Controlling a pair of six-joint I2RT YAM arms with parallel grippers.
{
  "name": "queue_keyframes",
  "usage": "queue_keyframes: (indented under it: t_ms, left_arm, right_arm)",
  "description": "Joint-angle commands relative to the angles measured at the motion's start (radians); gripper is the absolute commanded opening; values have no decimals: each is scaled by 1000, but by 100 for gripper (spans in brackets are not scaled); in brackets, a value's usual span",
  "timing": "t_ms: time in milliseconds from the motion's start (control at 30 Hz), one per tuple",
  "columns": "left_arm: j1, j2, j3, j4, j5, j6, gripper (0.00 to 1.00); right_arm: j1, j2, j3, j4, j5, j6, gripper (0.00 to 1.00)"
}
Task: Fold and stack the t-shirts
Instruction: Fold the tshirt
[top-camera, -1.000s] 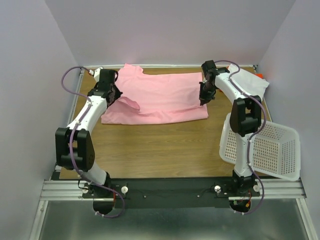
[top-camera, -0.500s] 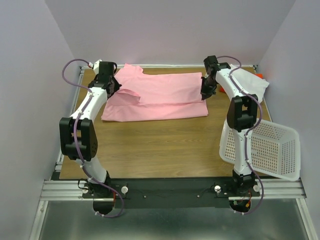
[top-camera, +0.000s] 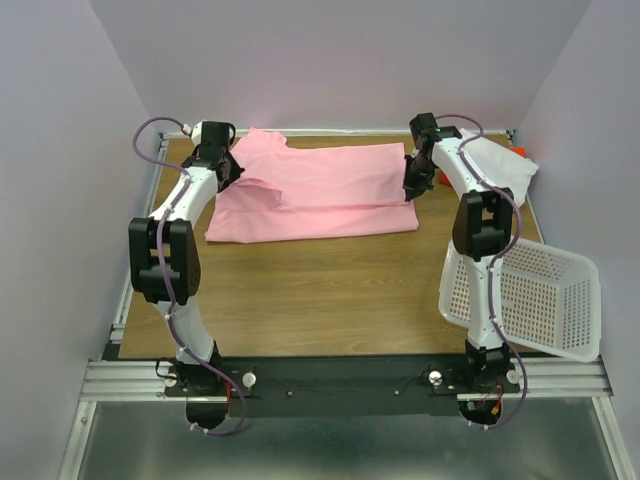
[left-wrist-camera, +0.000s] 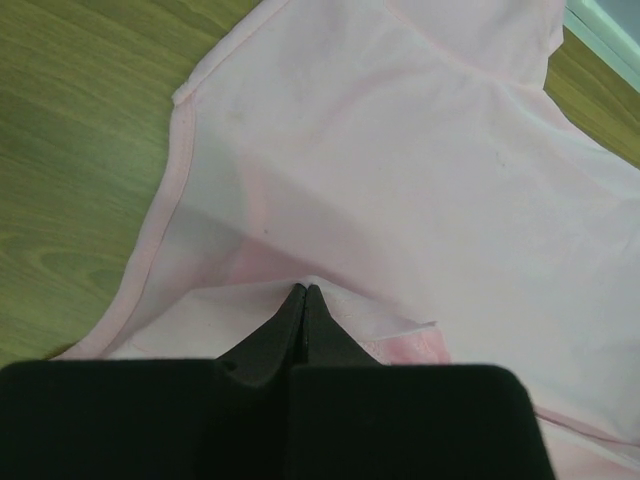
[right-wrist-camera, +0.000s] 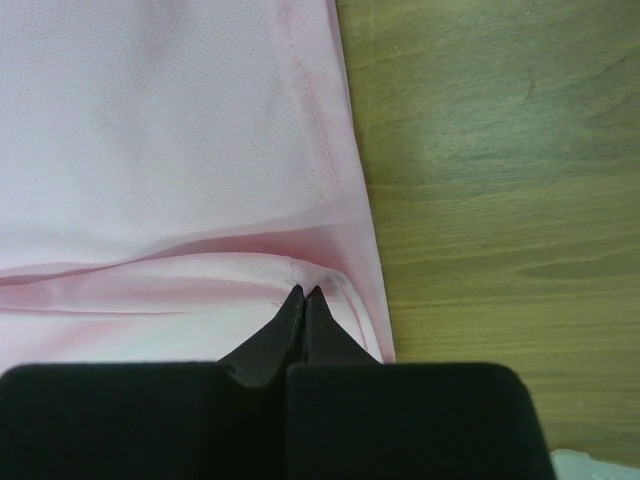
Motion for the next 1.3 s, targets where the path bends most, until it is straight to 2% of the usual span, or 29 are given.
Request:
queue_keyframes:
  t_ms: [0, 133, 200, 233, 267, 300, 367, 400, 433, 567, 900, 1067, 1267]
  left_arm:
    - [14, 54, 67, 20, 15, 31, 0]
    - [20, 119, 121, 20, 26, 48, 0]
    - [29, 157, 156, 19, 41, 52, 16]
    - [32, 168, 167, 17, 46, 52, 35]
    - [40, 179, 192, 16, 49, 52, 43]
    - [42, 192, 204, 16, 56, 55, 45]
    - [43, 200, 239, 11, 58, 68, 58]
    - [43, 202, 248, 10, 62, 74, 58]
    - [43, 199, 255, 11, 69, 89, 59]
    - [39, 176, 238, 25, 115, 120, 59]
    - [-29, 71, -33, 177, 286, 117, 59]
    - [-35, 87, -86, 215, 352, 109, 59]
    - [-35, 123, -149, 281, 415, 121, 59]
  right_arm:
    - [-11, 43, 46, -23, 26, -13, 1]
    - [-14, 68, 83, -23, 26, -17, 7]
    - [-14, 78, 113, -23, 22, -22, 14]
    - [-14, 82, 127, -23, 22, -23, 25]
    - [-16, 85, 143, -25, 26, -28, 32]
    - [-14, 85, 168, -22, 25, -29, 48]
    - [-16, 77, 187, -22, 26, -34, 60]
    - [-14, 62, 190, -17, 26, -36, 68]
    - [-14, 54, 184, -13, 26, -40, 70]
    - [-16, -9, 111, 21, 14, -45, 75]
    - [-10, -164, -82, 141, -150, -56, 75]
    - [-8, -165, -178, 214, -291, -36, 75]
    - [-10, -129, -221, 267, -302, -32, 75]
